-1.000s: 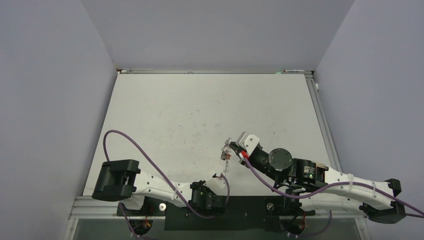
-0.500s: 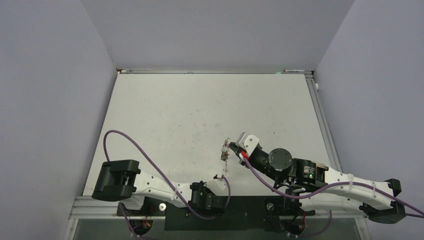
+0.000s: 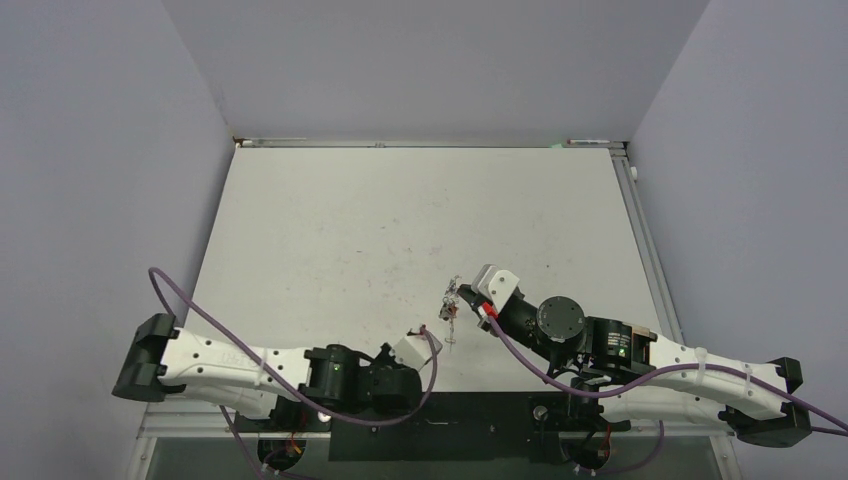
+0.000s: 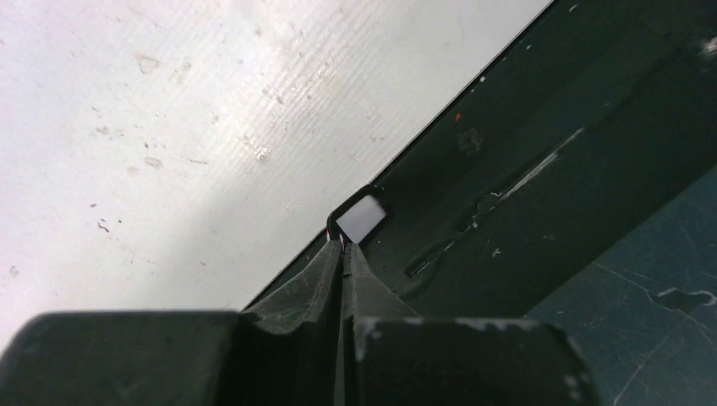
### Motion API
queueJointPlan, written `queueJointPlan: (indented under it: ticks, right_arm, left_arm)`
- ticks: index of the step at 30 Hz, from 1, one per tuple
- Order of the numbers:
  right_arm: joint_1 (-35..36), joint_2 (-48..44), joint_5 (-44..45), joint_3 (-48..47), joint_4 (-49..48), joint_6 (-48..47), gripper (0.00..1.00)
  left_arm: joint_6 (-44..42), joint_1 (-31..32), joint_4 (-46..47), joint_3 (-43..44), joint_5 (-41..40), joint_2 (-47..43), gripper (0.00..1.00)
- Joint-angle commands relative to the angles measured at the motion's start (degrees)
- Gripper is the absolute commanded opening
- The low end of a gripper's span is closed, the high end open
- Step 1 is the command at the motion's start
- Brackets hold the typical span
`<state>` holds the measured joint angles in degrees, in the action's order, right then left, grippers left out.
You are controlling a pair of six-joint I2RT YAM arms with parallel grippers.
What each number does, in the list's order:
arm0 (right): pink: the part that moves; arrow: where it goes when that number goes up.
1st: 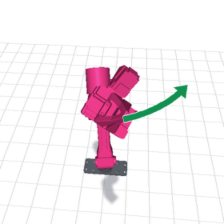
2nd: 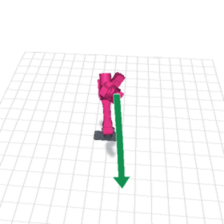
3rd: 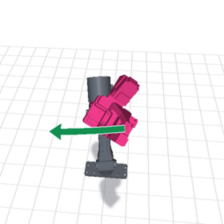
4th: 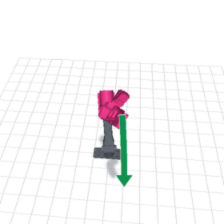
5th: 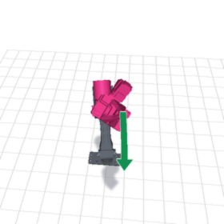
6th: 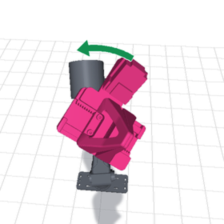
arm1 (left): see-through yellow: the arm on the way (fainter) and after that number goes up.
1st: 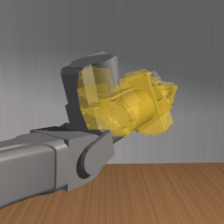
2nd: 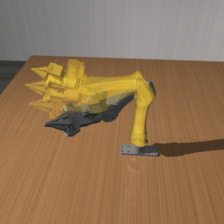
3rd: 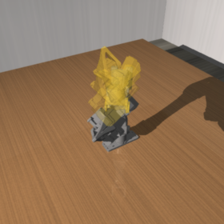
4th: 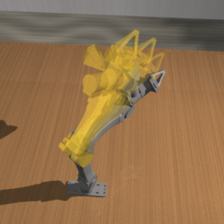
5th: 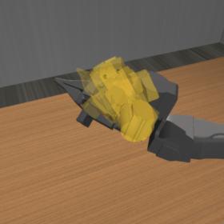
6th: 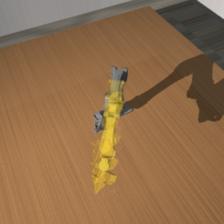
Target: Put the keys on the keyring
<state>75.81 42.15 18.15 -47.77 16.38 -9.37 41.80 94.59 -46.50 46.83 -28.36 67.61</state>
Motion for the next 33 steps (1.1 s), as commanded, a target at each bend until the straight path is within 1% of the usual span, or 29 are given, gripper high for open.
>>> queueJointPlan:
  ticks: [1, 9, 15, 21, 27, 29, 33]
  right_arm:
    - [0.30, -0.85, 0.97, -0.53, -3.54, -0.27, 0.05]
    - [0.30, -1.35, 0.04, -0.75, -3.72, -0.91, 0.05]
    - [0.25, -1.42, -4.11, -0.75, -4.16, -1.88, 0.05]
    - [0.30, -0.38, -7.92, -0.92, -4.08, -2.50, 0.05]
    - [0.30, 0.65, -11.01, -1.10, -3.78, -2.99, 0.05]
    - [0.30, 1.10, -11.10, -1.03, -3.66, -3.07, 0.05]
    - [0.30, 1.95, -11.58, -1.10, -3.48, -3.12, 0.05]
  left_arm:
    - [-6.35, -0.48, 2.90, -0.37, -2.16, -8.55, 0.00]
    - [-22.39, -0.61, 8.82, -0.30, -5.32, -24.94, 0.00]
    - [-37.29, -0.62, 16.81, -4.82, -4.60, -34.57, 0.00]
    - [-50.53, -0.60, 24.30, -10.70, -1.22, -40.02, 0.00]
    - [-63.43, -0.54, 28.13, -14.49, 3.25, -44.34, 0.00]
    - [-67.06, -0.56, 29.62, -15.94, 2.89, -45.95, 0.00]
    - [-72.25, -0.63, 30.91, -17.40, -1.03, -47.14, 0.00]
